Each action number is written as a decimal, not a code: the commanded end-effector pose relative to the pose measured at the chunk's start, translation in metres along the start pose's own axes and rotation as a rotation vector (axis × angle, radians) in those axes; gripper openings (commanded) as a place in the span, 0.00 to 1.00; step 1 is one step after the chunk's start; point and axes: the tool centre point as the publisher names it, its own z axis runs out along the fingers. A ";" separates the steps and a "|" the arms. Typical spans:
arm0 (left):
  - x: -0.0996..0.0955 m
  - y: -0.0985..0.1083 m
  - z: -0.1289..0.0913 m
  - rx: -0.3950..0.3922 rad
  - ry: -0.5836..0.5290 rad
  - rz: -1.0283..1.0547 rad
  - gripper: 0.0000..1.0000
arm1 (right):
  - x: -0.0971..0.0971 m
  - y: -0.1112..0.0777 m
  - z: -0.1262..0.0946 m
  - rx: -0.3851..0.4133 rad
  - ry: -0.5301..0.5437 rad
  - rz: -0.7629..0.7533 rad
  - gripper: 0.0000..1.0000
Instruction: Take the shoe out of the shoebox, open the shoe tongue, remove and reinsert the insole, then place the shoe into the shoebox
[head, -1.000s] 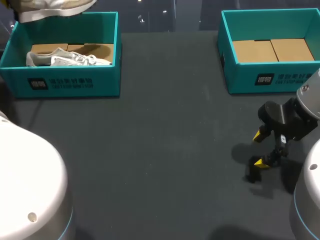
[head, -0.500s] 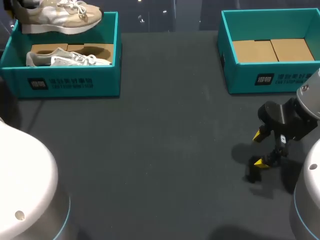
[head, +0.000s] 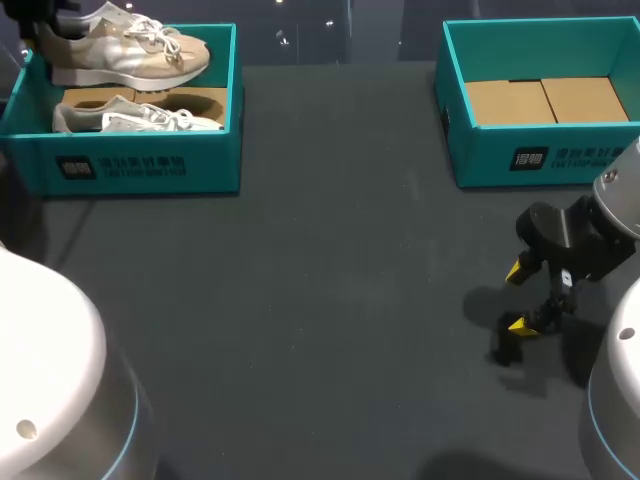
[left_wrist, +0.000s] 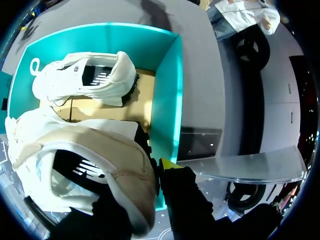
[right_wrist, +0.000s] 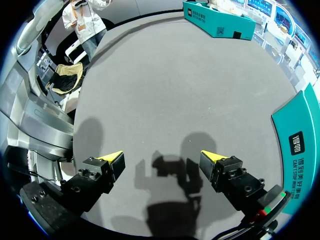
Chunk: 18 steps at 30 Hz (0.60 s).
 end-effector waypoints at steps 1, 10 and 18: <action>-0.001 -0.001 0.000 -0.004 0.002 0.000 0.00 | 0.001 0.000 0.001 0.001 -0.002 0.000 1.00; -0.012 0.004 0.009 0.006 0.000 -0.002 0.00 | 0.001 0.000 0.001 0.001 -0.002 0.000 1.00; -0.026 0.010 0.030 0.024 0.000 -0.003 0.00 | 0.001 0.000 0.001 0.001 -0.002 0.000 1.00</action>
